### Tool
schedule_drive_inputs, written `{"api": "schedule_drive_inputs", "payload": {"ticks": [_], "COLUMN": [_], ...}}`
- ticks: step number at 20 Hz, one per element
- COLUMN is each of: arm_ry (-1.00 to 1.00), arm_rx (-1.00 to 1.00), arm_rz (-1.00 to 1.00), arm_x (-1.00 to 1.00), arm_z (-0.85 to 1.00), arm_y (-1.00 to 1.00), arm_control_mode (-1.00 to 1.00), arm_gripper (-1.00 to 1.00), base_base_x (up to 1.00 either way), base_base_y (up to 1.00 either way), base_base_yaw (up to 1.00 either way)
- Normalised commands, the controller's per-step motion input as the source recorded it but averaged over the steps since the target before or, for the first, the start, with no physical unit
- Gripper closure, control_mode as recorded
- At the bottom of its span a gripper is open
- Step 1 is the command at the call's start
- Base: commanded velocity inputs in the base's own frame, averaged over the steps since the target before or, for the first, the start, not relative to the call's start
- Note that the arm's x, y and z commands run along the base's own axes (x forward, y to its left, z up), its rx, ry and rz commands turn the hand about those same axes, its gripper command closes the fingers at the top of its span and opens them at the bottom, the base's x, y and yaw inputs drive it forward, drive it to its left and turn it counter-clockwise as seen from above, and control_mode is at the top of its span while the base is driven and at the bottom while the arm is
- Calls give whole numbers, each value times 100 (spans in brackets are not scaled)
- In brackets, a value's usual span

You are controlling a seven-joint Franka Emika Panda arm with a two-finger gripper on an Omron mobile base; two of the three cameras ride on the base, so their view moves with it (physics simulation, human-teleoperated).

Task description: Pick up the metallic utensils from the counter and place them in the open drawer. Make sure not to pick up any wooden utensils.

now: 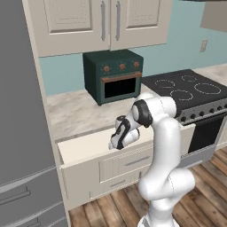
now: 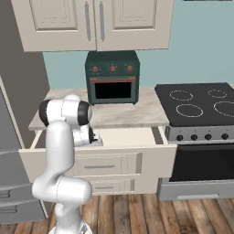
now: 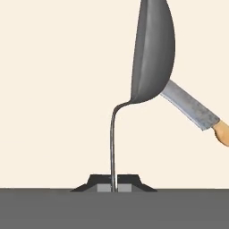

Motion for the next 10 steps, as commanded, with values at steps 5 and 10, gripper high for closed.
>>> {"api": "schedule_drive_inputs", "payload": {"ticks": [5, 10], "arm_ry": [0, 0], "arm_rx": [0, 0], "arm_rz": [-6, -5], "arm_x": [0, 18], "arm_z": [-9, 0], "arm_y": [0, 3], "arm_control_mode": [-100, -100], "arm_gripper": [100, 100], "base_base_x": [0, 0], "base_base_y": [0, 0], "base_base_yaw": [0, 0]}}
